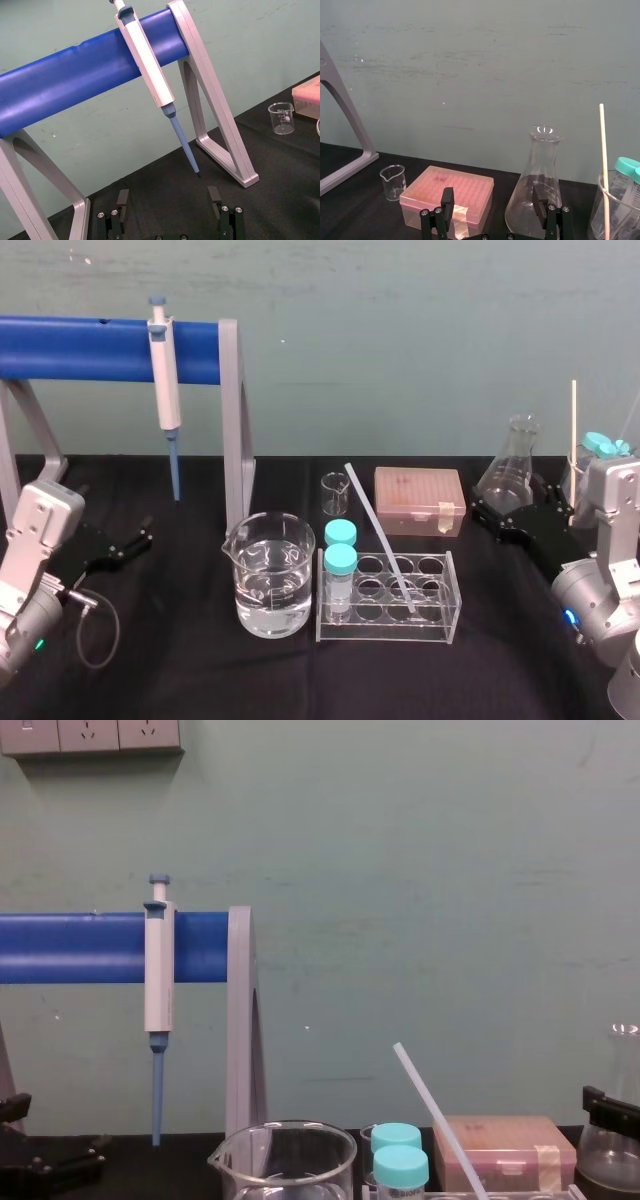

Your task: Pick up the stirring rod with one hand, then place it down.

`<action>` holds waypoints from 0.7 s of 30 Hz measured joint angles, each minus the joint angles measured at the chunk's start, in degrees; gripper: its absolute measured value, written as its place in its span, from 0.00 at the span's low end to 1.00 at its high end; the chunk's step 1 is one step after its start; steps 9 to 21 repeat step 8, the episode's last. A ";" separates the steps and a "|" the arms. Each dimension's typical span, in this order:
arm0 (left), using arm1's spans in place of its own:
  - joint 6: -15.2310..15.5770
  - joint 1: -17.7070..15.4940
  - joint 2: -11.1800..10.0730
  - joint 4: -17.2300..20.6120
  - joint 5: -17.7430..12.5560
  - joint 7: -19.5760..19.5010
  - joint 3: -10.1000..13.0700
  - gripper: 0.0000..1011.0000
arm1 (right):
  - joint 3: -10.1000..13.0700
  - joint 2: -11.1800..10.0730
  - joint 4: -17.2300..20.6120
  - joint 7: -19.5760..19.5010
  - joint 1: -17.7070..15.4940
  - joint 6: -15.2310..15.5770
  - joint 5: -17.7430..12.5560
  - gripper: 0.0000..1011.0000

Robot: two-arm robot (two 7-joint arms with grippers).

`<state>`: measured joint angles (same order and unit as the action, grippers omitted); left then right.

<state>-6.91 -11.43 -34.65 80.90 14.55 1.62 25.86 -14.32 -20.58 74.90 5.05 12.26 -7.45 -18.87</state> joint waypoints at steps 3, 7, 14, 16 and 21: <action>0.00 0.00 0.00 0.00 0.00 0.00 0.00 0.99 | -0.02 -0.01 0.02 0.00 0.01 -0.03 0.00 0.99; 0.00 0.00 0.00 0.00 0.00 0.00 0.00 0.99 | -0.03 -0.02 0.05 0.00 0.03 -0.06 0.00 0.99; 0.00 0.00 0.00 0.00 0.00 0.00 0.00 0.99 | -0.03 -0.03 0.06 0.00 0.04 -0.07 0.00 0.99; 0.00 0.00 0.00 0.00 0.00 0.00 0.00 0.99 | -0.03 -0.03 0.06 0.00 0.04 -0.07 0.00 0.99; 0.00 0.00 0.00 0.00 0.00 0.00 0.00 0.99 | -0.03 -0.03 0.06 0.00 0.04 -0.07 0.00 0.99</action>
